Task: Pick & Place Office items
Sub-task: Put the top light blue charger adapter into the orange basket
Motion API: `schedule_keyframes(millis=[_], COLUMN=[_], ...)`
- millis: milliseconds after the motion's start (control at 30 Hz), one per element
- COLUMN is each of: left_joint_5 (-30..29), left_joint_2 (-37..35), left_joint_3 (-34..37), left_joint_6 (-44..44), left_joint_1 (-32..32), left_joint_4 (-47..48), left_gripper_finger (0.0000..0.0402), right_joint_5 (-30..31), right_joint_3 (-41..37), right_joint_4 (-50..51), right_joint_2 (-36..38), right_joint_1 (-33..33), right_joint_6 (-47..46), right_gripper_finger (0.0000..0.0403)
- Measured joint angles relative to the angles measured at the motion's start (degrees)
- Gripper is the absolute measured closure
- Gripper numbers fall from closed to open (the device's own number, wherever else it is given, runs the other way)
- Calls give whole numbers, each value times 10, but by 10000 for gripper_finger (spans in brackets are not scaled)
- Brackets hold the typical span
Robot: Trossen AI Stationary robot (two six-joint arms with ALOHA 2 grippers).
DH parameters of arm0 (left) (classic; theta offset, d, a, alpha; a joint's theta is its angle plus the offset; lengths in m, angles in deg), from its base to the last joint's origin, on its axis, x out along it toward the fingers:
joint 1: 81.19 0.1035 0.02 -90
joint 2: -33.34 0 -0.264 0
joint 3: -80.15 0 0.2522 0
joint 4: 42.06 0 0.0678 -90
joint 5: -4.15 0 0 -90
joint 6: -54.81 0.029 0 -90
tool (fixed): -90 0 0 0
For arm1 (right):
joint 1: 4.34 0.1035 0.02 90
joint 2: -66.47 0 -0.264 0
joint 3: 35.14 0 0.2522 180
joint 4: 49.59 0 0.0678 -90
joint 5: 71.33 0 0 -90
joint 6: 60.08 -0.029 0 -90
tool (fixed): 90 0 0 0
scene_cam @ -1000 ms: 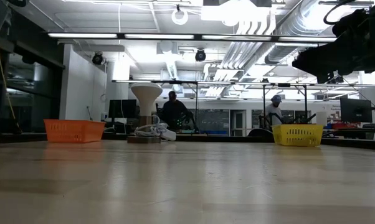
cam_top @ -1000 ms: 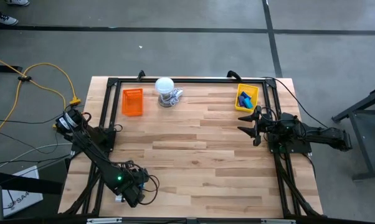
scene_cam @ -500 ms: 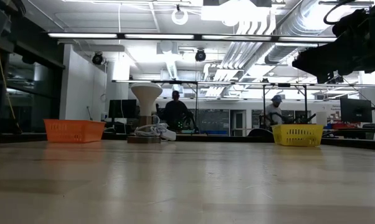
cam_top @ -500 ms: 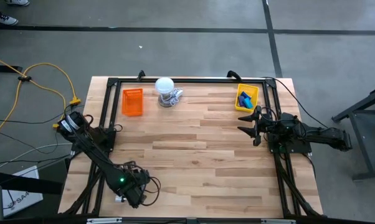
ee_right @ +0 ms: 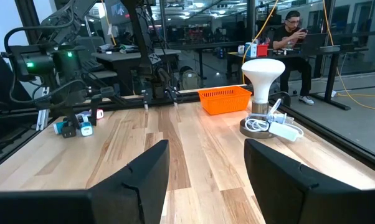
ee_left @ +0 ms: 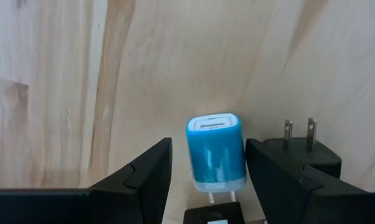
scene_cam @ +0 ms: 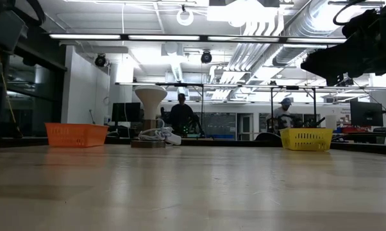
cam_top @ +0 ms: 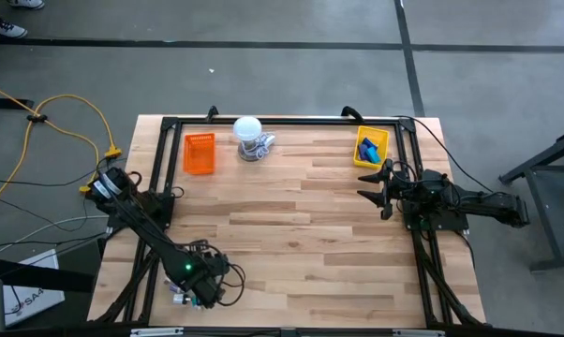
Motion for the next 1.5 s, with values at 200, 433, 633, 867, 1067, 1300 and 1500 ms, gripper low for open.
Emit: schedule_keyframes(millis=[200,433,633,867,1067,1300,1500], left_joint_5=[9,9,9,9,9,10,11], left_joint_2=[2,2,2,2,2,0,-18], left_joint_3=[0,0,0,0,-1,-1,0], left_joint_6=[-14,-22,-30,-36,-39,-41,-36], left_joint_1=[0,0,0,0,0,0,10], left_joint_4=[1,1,2,4,5,6,8], left_gripper_finger=[208,209,239,278,283,285,286], right_joint_5=[0,0,0,0,0,0,0], right_joint_3=[0,0,0,0,0,0,0], right_joint_4=[0,0,0,0,0,0,0], right_joint_2=[0,0,0,0,0,0,0], right_joint_1=[0,0,0,0,0,0,0], right_joint_6=[0,0,0,0,0,0,0], right_gripper_finger=[208,208,208,208,208,208,208])
